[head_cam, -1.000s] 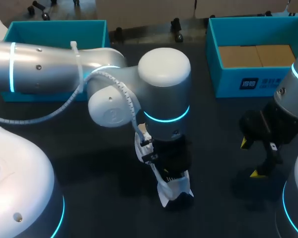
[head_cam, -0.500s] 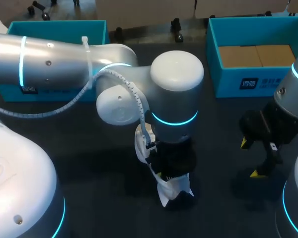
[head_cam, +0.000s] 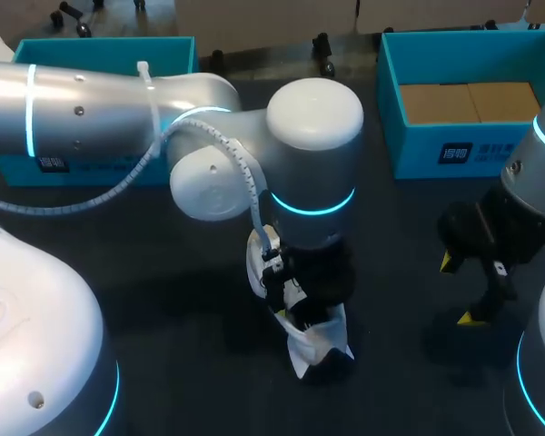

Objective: Take the shoe out of the shoebox, open the shoe tongue, remove and reinsert the insole, then place the shoe into the shoebox

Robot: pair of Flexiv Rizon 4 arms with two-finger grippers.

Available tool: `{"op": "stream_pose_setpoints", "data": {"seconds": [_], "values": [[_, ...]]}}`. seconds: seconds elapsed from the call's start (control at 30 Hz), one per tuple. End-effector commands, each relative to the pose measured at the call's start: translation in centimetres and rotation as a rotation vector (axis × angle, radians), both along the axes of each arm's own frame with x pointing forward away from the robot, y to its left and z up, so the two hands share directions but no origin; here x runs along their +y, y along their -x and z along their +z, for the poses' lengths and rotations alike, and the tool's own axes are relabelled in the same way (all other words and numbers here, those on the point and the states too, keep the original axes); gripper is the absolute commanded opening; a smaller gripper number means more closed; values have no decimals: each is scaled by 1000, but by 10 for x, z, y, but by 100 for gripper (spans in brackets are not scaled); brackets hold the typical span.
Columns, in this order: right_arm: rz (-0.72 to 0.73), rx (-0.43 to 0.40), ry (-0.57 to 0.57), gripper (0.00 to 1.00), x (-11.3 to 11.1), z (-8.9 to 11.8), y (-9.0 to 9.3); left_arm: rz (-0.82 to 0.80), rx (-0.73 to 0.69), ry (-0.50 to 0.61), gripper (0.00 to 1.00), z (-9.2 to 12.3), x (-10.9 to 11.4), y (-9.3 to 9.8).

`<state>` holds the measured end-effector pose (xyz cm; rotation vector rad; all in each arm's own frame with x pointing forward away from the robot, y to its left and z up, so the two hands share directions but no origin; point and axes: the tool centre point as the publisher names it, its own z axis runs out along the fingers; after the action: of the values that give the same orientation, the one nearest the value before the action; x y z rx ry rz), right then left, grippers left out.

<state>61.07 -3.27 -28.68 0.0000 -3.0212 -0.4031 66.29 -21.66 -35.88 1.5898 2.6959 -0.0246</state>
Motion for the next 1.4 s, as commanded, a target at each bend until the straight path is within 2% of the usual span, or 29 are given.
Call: {"op": "stream_pose_setpoints", "data": {"seconds": [0.03, 0.4, 0.5, 0.7, 0.87, 0.9, 0.93, 0.97, 1.03, 1.2, 1.33, 1.4], "values": [[0, 0, 1, 100, 1, -1, 0, -7, 4, 12, 100, 10, 5, -7], [0, 0, 1, 100, 1, -1, 0, 7, -5, 9, 100, 25, 17, -27], [0, 0, 1, 100, 1, -1, 0, 25, -12, 14, 100, 30, 19, -37], [0, 0, 1, 100, 1, -1, 0, 59, -25, 33, 100, 46, 27, -51], [0, 0, 1, 100, 1, -1, 0, 47, 22, 61, 100, 64, 34, -62], [0, 0, 1, 100, 1, -1, 0, 43, 34, 62, 95, 66, 34, -64], [0, 0, 1, 100, 1, -1, 0, 42, 36, 62, 76, 69, 35, -66], [0, 0, 1, 100, 1, -1, 0, 27, 55, 62, 69, 70, 36, -68], [0, 0, 1, 100, 1, -1, 0, 22, 55, 61, 48, 74, 37, -68], [0, 0, 1, 100, 1, -1, 0, 15, 55, 67, 51, 77, 40, -67], [0, 0, 1, 100, 1, -1, 0, -6, 66, 85, 42, 71, 40, -54], [0, 0, 1, 100, 1, -1, 0, -27, 64, 84, 42, 67, 39, -48]]}}
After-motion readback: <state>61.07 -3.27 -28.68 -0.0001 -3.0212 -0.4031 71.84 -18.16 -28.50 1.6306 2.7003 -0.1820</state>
